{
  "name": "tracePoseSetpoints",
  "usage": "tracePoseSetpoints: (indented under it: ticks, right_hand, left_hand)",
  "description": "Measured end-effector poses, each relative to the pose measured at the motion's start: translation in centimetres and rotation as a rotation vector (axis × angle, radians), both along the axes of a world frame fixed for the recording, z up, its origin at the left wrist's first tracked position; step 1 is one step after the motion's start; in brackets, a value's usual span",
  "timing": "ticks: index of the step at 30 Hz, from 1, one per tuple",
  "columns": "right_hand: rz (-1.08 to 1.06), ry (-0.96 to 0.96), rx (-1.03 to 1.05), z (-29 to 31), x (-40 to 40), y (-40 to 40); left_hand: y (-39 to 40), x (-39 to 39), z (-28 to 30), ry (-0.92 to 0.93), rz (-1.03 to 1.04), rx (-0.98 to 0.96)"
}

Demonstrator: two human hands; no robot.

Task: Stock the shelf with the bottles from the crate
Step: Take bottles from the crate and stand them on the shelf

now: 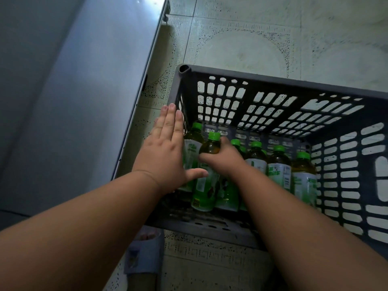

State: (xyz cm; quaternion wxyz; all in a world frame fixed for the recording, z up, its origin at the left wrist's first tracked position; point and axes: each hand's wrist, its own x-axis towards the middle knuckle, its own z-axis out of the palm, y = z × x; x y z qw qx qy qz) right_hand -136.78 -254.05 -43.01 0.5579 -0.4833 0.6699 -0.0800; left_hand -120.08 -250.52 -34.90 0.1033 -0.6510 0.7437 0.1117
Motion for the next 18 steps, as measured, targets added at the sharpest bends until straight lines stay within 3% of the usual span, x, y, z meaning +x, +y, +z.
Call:
tracePoseSetpoints:
  ticks: [5,7,10,18]
  right_hand:
    - [-0.036,-0.024,-0.132,1.6,-0.5,1.6]
    - [-0.070,-0.030,-0.213,4.0,-1.2,2.4]
    - [-0.065,-0.057,-0.365,10.0,-2.3,2.4]
    - [0.135,-0.082,-0.818,31.2,-0.3,3.7]
  left_hand:
    - [0.0,-0.1,0.5,-0.007,-0.003,0.045]
    - [0.1,-0.2,1.4,-0.007,-0.009,0.088]
    - [0.4,-0.3,4.3,0.138,0.066,0.164]
    - [5.7,0.3,20.1,0.556,0.212,-0.196]
